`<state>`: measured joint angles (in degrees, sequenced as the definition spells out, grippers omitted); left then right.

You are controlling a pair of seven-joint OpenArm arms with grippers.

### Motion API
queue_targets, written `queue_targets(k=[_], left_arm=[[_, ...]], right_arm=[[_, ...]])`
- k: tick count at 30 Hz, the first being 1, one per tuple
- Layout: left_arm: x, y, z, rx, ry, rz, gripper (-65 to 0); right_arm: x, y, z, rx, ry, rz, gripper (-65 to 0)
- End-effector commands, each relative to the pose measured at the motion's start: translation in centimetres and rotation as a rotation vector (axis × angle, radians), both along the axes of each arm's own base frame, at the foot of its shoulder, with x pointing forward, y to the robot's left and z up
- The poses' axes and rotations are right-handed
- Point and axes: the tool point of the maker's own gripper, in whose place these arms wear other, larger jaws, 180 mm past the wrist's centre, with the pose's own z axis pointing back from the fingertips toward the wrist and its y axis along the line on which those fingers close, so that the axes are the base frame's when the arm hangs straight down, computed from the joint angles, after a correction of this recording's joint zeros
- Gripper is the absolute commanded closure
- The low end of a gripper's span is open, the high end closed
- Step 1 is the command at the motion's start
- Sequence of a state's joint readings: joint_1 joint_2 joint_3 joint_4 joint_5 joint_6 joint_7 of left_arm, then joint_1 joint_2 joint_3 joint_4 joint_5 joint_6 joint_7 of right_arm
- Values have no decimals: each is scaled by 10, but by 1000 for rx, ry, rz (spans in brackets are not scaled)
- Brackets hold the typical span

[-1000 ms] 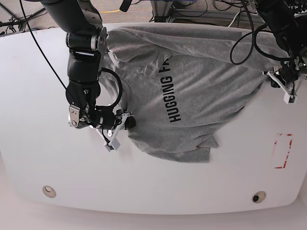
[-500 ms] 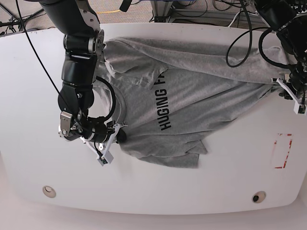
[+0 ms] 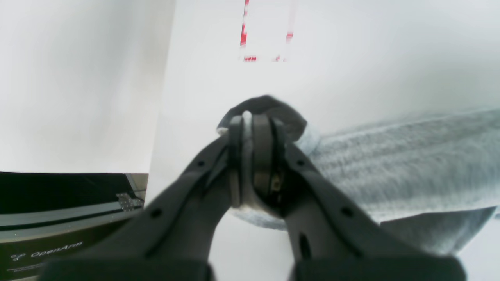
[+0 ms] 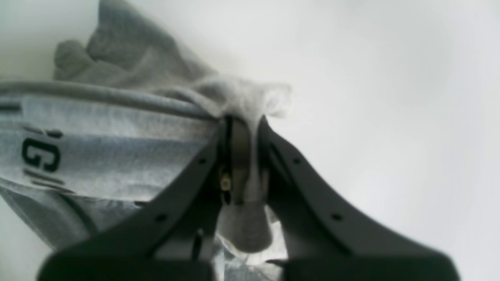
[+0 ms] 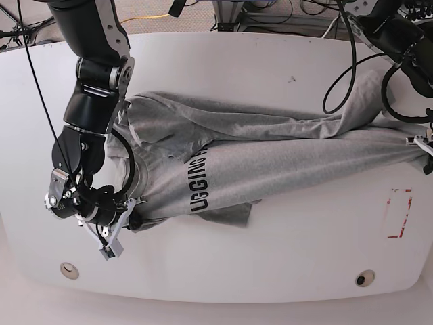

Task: Fold the T-shirt properly
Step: 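Lift the shirt high with both grippers and swing it forward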

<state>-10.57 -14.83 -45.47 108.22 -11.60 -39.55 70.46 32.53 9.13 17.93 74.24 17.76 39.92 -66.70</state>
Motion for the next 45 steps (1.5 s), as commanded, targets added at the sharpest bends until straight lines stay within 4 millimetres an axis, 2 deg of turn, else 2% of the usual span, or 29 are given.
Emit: queue_targets(k=[1,3,6,9,14,19,24,29,34,36,43,45], left_arm=[[3,8,19,42,-39,9,-3],[5,7,15,34,-31,5,-4],[3,6,-3,0,11,3,-4],[3,5,-26,-49,64,-5,-4],[-7,0,-47,-79,113,-6,-4],[-9,-1,-46,-72,114,-7,-4],[-3,-1,-40,-73,91,-8,-1],[20,-1,-10,-77,-2,-4,-1],[40,1,22,-86,-59,12,0],[47,1,35,-89,-86,16,0],[72,2,100,-83,-233,20,0],[75,3,126,-69,-294,25,0]], right_arm=[[13,-12,34,-18,-95,-16,0],[11,-13,31,-23,-89,-17,0],[8,-13,26,-25,-75,-18,0],[1,-12,12,-19,-48,-18,0],[-14,-12,-9,-18,-4,-17,0],[-16,-11,-15,-9,-3,-19,0],[-13,-12,-9,-10,-15,-18,0],[9,-12,26,-19,-91,-18,0],[31,-24,72,-61,-170,-21,0],[37,-21,89,-79,-197,-6,0],[61,-22,166,-173,-333,26,0],[64,-35,189,-210,-360,8,0]])
